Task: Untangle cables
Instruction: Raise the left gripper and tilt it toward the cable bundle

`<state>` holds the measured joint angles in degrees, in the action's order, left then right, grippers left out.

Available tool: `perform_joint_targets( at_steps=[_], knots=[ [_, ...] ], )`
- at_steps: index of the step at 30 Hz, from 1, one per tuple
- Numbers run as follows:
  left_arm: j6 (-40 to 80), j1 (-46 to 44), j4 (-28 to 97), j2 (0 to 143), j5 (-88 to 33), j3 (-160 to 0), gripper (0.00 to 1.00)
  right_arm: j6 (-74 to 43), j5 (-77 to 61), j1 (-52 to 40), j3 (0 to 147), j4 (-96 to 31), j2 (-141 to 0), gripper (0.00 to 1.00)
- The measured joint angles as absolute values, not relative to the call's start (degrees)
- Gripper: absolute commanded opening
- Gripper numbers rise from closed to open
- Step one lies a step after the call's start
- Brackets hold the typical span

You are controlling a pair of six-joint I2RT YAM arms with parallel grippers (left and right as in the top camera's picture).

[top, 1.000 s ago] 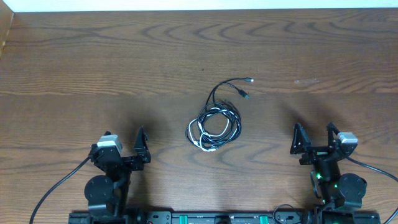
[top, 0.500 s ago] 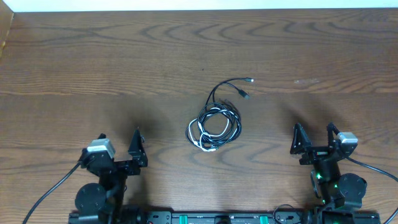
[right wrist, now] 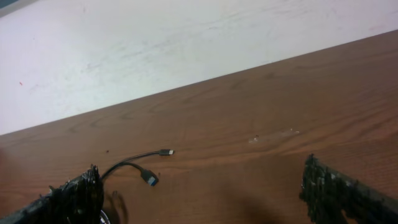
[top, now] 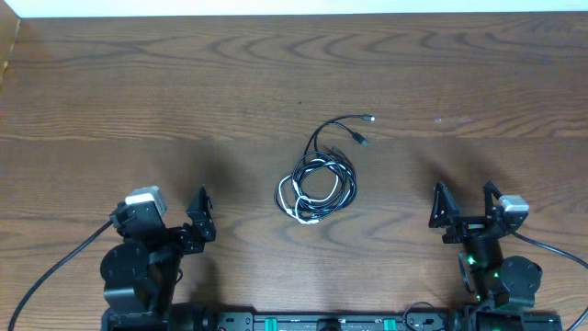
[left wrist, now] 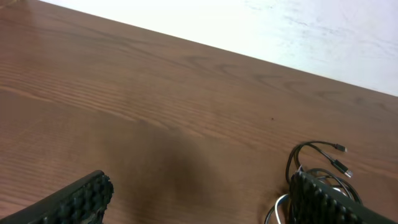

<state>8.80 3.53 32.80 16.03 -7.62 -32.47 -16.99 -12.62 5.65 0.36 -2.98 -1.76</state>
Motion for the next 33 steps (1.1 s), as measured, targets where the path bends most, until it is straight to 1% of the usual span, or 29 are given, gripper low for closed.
perform_joint_targets(
  at_steps=[14, 20, 26, 33],
  knots=[
    [8.8, 3.5, 33.0, 17.4, -7.6, -32.6, 0.91, -17.0, -12.6, 5.7, 0.4, -3.0, -1.8, 0.99],
    [9.0, 3.5, 32.6, 17.4, -11.4, -32.6, 0.91, -17.0, -12.6, 5.7, 0.4, -3.0, -1.8, 0.99],
    [9.0, 3.5, 33.3, 17.4, -12.7, -32.6, 0.91, -17.0, -12.6, 5.7, 0.4, -3.0, -1.8, 0.99],
    [9.0, 3.5, 33.2, 18.1, -11.4, -32.6, 0.91, -17.0, -12.6, 5.7, 0.4, -3.0, -1.8, 0.99]
  ],
)
